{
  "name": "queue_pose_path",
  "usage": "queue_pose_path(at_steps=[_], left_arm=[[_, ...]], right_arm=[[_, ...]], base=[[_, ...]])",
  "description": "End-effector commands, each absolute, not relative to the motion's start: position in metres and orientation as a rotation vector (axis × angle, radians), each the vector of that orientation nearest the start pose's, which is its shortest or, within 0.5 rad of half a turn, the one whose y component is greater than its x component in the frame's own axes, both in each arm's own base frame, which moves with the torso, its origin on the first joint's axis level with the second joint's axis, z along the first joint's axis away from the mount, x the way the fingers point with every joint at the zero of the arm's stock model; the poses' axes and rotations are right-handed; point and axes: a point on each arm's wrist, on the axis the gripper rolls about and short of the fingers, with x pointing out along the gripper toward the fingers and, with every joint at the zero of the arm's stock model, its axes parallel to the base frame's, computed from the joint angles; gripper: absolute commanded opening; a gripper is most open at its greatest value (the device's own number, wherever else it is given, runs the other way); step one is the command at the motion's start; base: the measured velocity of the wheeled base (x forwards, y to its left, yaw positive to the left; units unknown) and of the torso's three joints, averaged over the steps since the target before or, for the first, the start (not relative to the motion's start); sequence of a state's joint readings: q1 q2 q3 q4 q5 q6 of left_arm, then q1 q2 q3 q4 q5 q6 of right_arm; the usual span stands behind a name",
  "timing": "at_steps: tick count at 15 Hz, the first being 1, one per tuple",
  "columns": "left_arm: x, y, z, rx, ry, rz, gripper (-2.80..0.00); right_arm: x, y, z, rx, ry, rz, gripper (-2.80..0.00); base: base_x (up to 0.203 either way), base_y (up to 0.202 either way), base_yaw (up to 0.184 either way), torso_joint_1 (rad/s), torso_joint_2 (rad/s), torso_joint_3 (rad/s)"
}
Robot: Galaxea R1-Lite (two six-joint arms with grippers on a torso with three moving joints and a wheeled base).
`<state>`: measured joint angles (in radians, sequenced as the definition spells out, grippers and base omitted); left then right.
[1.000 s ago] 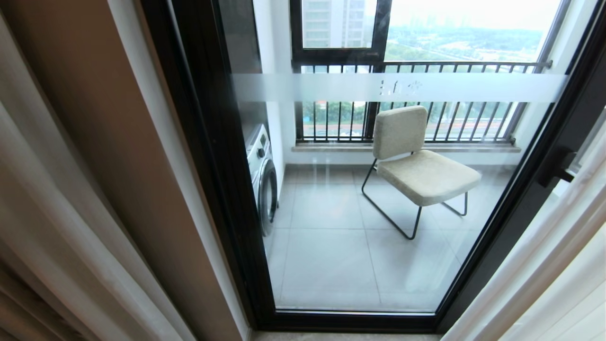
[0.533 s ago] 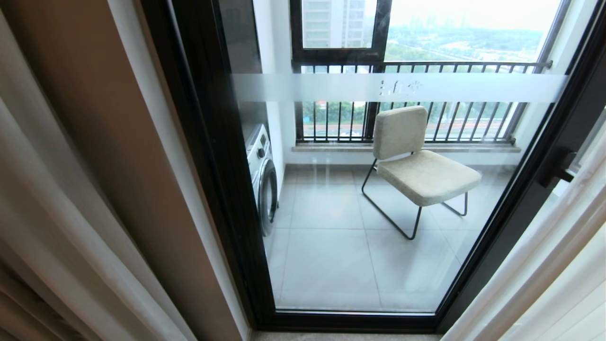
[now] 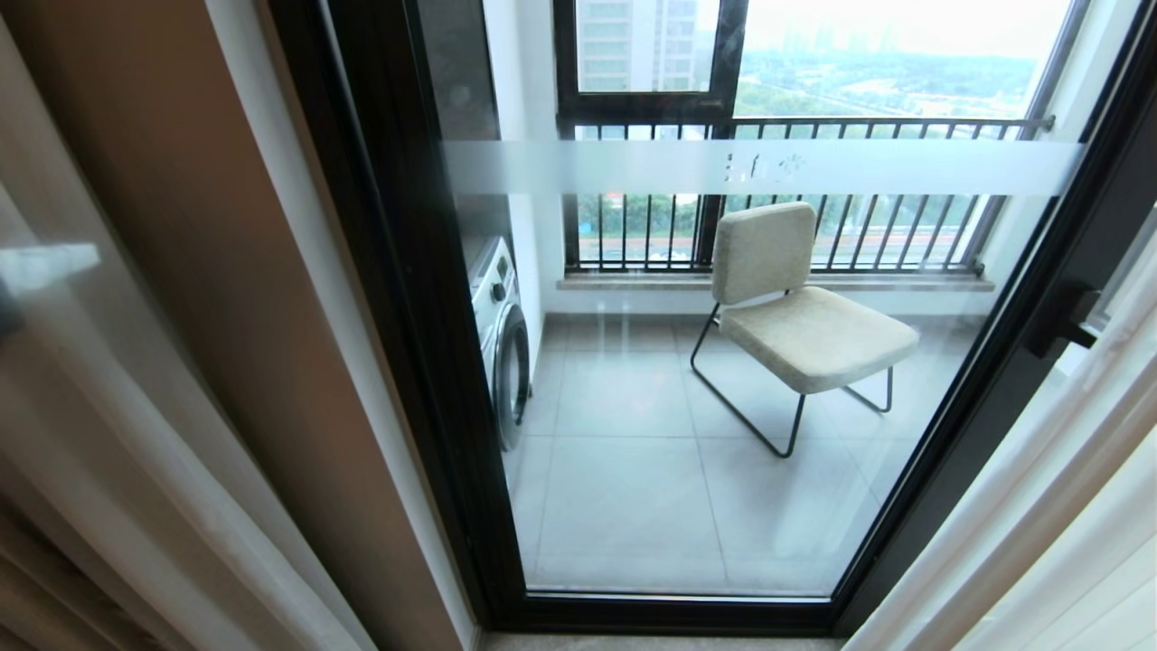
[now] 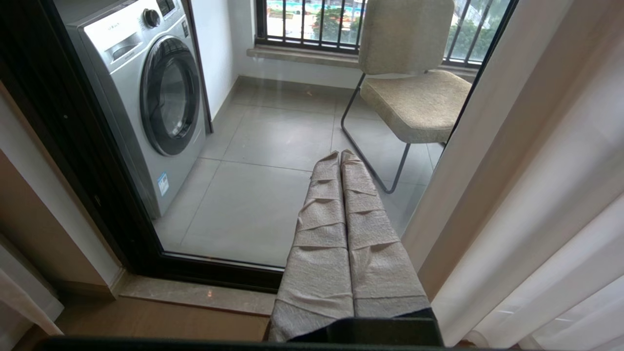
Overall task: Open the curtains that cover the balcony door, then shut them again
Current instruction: Pull the inner curtains open on both sides
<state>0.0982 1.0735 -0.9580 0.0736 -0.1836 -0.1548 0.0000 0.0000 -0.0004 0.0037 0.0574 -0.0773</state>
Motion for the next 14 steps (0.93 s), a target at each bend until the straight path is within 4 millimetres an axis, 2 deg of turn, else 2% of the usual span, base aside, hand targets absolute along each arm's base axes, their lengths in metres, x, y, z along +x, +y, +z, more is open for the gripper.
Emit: queue_pose_path(at_steps=[1,5,10,11,14], left_arm=[[0.136,-0.011,0.277,-0.176,0.284,-0.158,-2.8],[0.108,-0.008,0.225,-0.172,0.311,-0.123,-2.8],[0.053,-0.002,0.148,-0.118,0.123,-0.08,-2.8],[0.042,-0.001,0.137,-0.11,0.072,-0.069,-2.8],[0.017,-0.001,0.121,-0.096,-0.009,-0.026,-2.8]], right_arm=[[-0.023,0.001,0.075,-0.078,0.001,0.058,-2.8],[-0.023,0.001,0.075,-0.078,0.001,0.058,-2.8],[-0.023,0.001,0.076,-0.078,-0.001,0.057,-2.8],[-0.023,0.001,0.075,-0.078,0.001,0.058,-2.8],[-0.023,0.001,0.075,-0.077,0.001,0.058,-2.8]], base=[[0.0,0.0,0.0,0.0,0.0,0.0],[0.0,0.0,0.0,0.0,0.0,0.0],[0.0,0.0,0.0,0.0,0.0,0.0],[0.0,0.0,0.0,0.0,0.0,0.0],[0.0,0.0,0.0,0.0,0.0,0.0]])
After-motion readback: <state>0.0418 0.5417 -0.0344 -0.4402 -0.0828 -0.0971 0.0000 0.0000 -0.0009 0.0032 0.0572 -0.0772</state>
